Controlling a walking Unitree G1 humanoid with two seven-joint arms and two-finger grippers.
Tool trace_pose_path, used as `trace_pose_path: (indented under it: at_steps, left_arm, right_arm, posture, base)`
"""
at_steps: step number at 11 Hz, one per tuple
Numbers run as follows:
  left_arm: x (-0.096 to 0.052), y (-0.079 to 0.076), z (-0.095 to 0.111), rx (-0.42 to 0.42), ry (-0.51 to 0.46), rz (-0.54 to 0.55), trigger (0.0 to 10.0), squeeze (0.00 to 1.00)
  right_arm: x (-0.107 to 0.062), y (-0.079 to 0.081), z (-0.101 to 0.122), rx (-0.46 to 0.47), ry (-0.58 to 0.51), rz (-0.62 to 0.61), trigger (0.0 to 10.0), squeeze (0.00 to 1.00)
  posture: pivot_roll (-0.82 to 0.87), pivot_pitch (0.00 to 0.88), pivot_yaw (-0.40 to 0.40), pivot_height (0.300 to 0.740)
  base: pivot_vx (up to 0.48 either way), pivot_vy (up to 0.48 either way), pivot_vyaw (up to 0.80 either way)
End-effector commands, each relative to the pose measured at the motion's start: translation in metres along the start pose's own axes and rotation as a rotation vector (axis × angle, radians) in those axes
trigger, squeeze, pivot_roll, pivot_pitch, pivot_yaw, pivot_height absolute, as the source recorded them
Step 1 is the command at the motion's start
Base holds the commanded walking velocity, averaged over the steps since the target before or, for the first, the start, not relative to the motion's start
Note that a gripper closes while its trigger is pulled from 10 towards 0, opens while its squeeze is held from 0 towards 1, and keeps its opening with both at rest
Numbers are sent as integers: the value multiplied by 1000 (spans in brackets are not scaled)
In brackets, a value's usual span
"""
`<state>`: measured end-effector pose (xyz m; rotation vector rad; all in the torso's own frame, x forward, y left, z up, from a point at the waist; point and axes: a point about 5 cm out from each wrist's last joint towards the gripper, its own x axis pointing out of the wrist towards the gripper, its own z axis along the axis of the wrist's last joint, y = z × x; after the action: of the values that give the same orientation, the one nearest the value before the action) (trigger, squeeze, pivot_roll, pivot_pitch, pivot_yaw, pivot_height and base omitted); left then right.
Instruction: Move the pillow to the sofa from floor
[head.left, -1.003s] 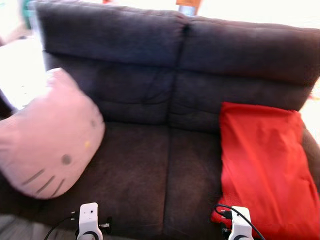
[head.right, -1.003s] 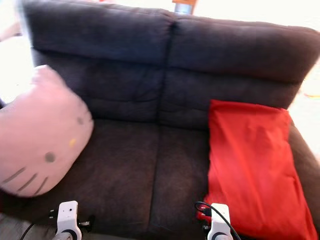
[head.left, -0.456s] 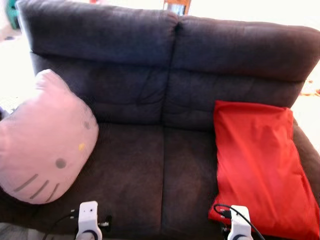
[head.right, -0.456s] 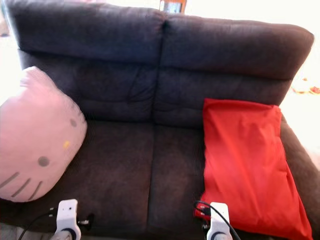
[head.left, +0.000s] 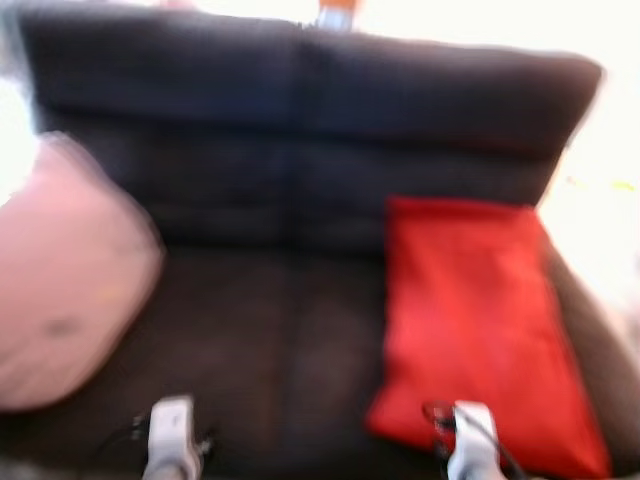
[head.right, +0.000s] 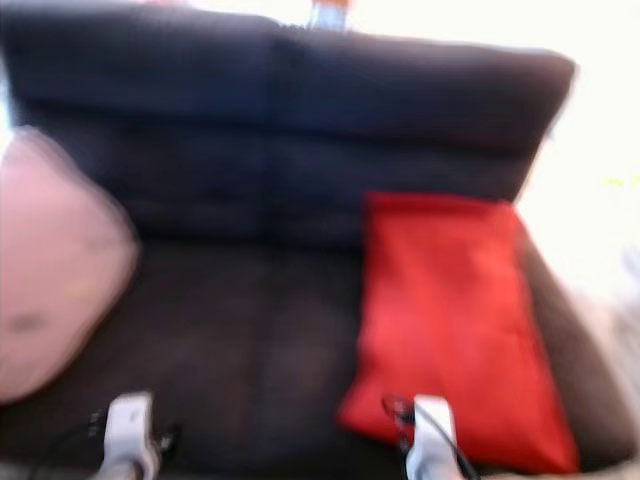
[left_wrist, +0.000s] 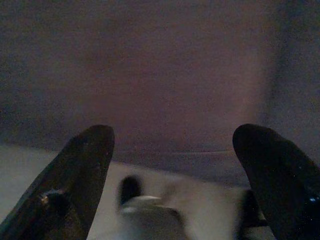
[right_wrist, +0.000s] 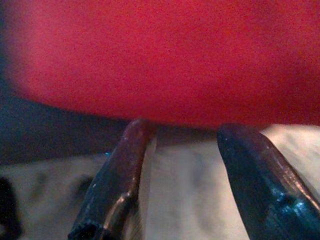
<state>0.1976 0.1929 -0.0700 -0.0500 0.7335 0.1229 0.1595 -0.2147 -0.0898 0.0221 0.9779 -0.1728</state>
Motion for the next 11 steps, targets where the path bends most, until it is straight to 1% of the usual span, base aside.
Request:
trace_pose_path:
  at_steps: [1, 11]
  left_arm:
    - [-3, 3, -9, 18, 31, -2, 10000, 0]
    - [-2, 0, -7, 20, 20, -15, 10000, 0]
  right_arm:
    - [1, 1, 5, 10, -17, 1, 10000, 0]
    - [1, 1, 5, 10, -20, -2, 10000, 0]
  posture:
    - [77, 30, -111, 736]
    - [73, 38, -109, 736]
  base:
    - [0, -454, 0]
    - [0, -457, 0]
